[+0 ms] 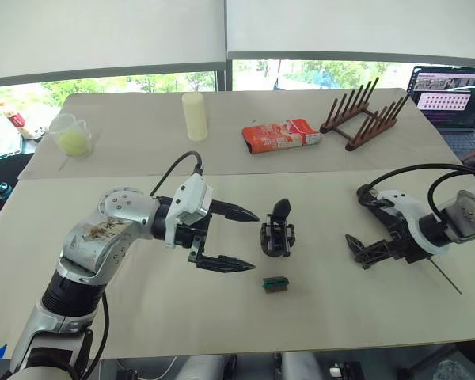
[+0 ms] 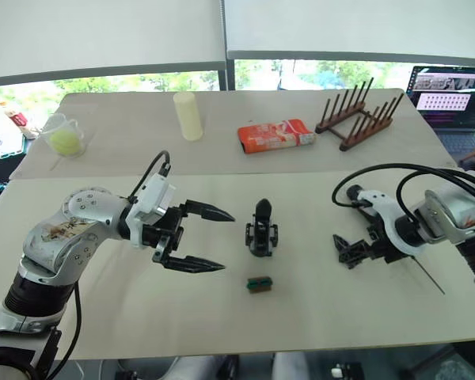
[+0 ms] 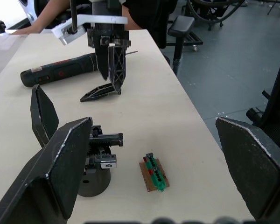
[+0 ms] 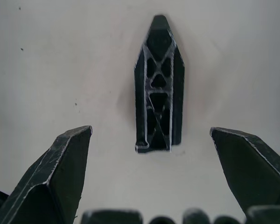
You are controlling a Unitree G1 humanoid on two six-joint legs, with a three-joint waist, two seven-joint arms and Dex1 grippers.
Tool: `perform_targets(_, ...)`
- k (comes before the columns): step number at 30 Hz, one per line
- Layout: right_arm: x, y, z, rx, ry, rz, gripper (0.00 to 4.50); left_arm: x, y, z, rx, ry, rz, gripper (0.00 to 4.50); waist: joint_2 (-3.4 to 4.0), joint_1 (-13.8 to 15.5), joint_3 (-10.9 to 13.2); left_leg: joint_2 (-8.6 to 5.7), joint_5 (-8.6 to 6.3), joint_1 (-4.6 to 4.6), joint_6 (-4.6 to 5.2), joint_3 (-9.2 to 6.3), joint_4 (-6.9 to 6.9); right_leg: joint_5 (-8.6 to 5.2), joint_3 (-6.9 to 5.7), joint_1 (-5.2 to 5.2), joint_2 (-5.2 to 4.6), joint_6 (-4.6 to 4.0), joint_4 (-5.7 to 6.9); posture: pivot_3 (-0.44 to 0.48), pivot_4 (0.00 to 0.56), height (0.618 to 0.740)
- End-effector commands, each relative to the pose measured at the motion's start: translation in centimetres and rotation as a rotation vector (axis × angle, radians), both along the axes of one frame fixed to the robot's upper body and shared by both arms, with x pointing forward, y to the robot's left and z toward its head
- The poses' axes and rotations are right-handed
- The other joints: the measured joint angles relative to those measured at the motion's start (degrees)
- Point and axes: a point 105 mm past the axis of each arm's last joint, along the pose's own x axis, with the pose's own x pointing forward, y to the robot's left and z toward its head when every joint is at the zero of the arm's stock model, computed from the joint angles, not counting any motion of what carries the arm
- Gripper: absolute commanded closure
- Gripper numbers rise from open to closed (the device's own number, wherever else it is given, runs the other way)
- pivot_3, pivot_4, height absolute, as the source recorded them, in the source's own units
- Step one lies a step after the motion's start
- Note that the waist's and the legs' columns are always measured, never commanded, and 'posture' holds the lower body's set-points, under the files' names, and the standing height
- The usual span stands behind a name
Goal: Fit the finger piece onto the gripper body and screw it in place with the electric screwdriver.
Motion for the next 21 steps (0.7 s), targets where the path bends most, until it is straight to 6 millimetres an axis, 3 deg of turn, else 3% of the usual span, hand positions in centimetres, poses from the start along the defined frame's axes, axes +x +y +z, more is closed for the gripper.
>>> perform_targets(1,-0.1,-0.5,-0.5,-0.027,-0.001,0.021,0.0,-0.3,-0.1,1.2,-0.017,-0.043,-0.009,0.05,0.0,0.04,0.0,0.0,0.0,0.0,0.0,0.0,0.0,0.0,0.0,-0.01,0.0,0.0,0.0,0.0,0.15,0.74)
perform_targets(6,0.9,-1.1,-2.0,-0.072,-0.05,0.069,1.49,0.3,-0.2,1.2,-0.021,-0.051,0.017,0.0,-0.13,-0.34,-0.08,-0.01,0.0,0.06,0.0,0.0,0.03,0.01,-0.02,0.08,0.02,-0.01,-0.03,0.0,0.15,0.74)
perform_targets(11,1.2,-1.3,-1.4,-0.054,-0.102,0.1,3.24,0.6,0.2,1.0,-0.012,-0.024,0.044,0.0,-0.3,-0.8,-0.18,0.01,-0.01,0.16,-0.01,0.0,0.11,0.03,-0.01,0.2,0.07,-0.03,0.0,0.0,0.15,0.74)
perform_targets(15,1.7,-0.6,1.7,-0.009,-0.282,0.217,3.38,1.2,1.1,1.3,-0.039,0.045,0.125,0.0,-0.28,-0.83,-0.17,0.01,0.0,0.13,0.0,0.0,0.07,0.04,0.01,0.06,0.08,-0.03,0.07,0.0,0.15,0.74)
perform_targets(21,3.2,2.1,9.6,0.041,-0.784,0.35,3.38,4.3,2.4,4.7,-0.287,0.226,0.4,0.0,-0.11,-0.66,-0.08,-0.04,0.01,0.1,-0.03,0.01,0.1,0.03,-0.01,-0.12,0.22,-0.03,0.48,0.0,0.15,0.74)
